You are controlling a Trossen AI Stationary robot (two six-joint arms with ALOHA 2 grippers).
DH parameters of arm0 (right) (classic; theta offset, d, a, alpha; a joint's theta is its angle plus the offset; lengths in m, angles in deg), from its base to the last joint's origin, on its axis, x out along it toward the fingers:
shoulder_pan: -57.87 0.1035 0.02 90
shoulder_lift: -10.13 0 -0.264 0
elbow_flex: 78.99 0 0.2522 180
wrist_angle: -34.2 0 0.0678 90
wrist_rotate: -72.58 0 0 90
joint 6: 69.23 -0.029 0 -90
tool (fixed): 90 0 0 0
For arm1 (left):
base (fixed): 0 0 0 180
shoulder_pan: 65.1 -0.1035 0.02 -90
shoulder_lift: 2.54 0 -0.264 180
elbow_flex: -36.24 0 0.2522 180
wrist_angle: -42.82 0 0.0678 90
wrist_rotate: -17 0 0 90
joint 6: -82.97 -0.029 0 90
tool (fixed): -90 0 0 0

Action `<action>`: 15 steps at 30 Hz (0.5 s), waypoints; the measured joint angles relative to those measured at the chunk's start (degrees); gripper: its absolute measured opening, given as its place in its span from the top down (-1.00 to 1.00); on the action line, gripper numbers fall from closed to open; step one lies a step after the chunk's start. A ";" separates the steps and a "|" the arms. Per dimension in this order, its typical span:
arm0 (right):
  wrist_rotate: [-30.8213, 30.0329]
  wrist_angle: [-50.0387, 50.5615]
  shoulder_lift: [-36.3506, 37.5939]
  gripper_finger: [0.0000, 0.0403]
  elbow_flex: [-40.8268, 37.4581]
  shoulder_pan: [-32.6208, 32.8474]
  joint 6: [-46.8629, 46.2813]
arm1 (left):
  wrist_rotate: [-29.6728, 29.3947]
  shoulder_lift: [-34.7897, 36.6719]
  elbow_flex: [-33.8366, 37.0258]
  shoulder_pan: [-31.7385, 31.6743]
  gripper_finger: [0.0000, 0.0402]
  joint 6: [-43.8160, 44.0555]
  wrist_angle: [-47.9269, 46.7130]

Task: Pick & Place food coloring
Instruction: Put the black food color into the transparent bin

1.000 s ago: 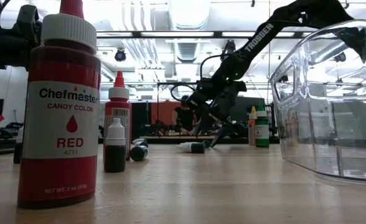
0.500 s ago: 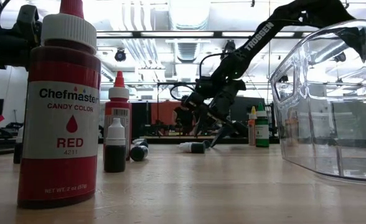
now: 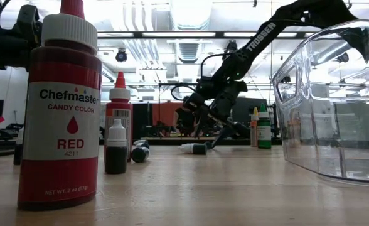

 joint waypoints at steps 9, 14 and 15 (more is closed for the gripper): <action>-0.11 -0.65 -0.02 -0.21 0.00 0.31 -0.81 | -0.01 0.00 -0.01 0.01 -0.22 0.00 0.00; -0.16 -0.43 -0.04 -0.08 -0.02 0.31 -0.98 | 0.00 0.01 0.00 0.00 -0.22 -0.01 0.00; -0.15 -0.45 -0.07 -0.05 -0.04 0.31 -1.14 | 0.00 0.02 0.00 0.01 -0.22 0.00 0.00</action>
